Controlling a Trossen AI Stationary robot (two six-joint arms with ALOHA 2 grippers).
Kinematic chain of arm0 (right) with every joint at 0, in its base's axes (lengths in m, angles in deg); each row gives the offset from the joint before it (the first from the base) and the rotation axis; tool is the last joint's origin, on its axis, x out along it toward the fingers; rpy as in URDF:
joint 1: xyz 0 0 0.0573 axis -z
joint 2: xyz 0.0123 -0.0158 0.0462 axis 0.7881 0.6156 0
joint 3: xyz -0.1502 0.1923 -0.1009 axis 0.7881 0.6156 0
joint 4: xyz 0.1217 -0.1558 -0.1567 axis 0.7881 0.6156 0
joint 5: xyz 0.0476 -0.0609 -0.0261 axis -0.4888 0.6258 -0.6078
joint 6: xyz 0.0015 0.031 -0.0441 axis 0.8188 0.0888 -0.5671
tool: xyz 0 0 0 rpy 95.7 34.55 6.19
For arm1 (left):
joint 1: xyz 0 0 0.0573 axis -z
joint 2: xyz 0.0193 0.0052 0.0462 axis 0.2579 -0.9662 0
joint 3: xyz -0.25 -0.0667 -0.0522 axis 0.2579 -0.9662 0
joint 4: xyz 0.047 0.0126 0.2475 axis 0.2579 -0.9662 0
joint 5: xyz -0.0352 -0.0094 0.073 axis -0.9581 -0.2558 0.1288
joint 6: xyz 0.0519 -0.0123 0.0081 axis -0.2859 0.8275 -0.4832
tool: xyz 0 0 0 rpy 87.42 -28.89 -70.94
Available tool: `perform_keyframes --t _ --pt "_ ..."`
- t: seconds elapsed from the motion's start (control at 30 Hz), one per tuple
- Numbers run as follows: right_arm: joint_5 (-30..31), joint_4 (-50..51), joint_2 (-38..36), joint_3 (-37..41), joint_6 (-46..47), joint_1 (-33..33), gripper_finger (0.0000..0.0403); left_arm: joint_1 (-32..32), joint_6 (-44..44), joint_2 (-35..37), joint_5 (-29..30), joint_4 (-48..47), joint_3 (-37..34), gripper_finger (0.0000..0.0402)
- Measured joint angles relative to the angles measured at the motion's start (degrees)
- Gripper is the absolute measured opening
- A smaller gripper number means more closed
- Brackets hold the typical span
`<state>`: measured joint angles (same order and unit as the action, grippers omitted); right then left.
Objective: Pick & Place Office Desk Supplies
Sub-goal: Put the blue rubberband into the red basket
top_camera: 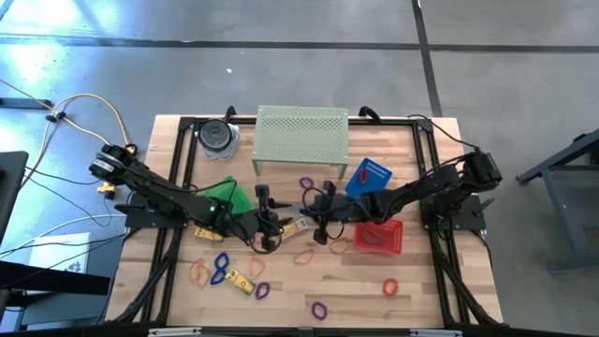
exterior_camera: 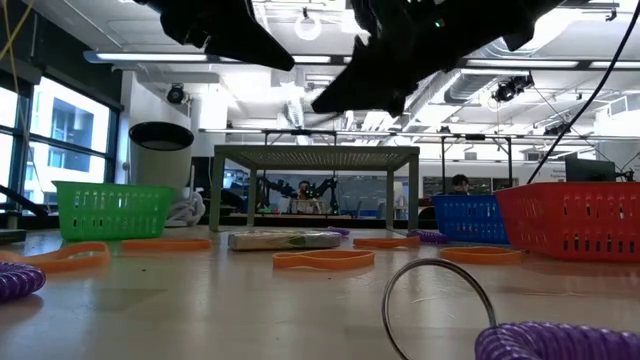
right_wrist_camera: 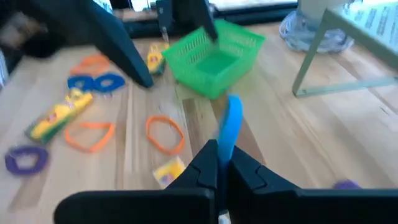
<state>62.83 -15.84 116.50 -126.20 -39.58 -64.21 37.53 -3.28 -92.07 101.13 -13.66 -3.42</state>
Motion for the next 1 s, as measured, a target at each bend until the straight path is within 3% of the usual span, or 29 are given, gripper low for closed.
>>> perform_keyframes --t 0.2,0.33,0.73,0.9,1.0 --pt "1.3 7.5 -5.1 0.0 0.0 -4.4 0.0003 0.2 2.0 0.0 0.0 0.1 0.0 0.0186" --pt "9.4 16.2 -10.6 0.0 2.8 -9.3 0.0003 0.2 3.2 0.0 0.0 0.1 0.0 0.0186" --pt "26.1 45.5 -23.9 0.0 30.7 -26.3 0.0003 -0.4 11.3 0.0 0.0 0.1 0.0 0.0186" --pt "25.5 62.4 -27.6 0.0 46.7 -29.1 0.0003 -1.5 11.8 0.0 0.1 0.1 0.0 0.0186" --pt "20.4 71.5 -29.6 0.0 53.9 -29.8 0.0003 -2.4 14.5 0.0 0.1 0.1 0.0 0.0186"
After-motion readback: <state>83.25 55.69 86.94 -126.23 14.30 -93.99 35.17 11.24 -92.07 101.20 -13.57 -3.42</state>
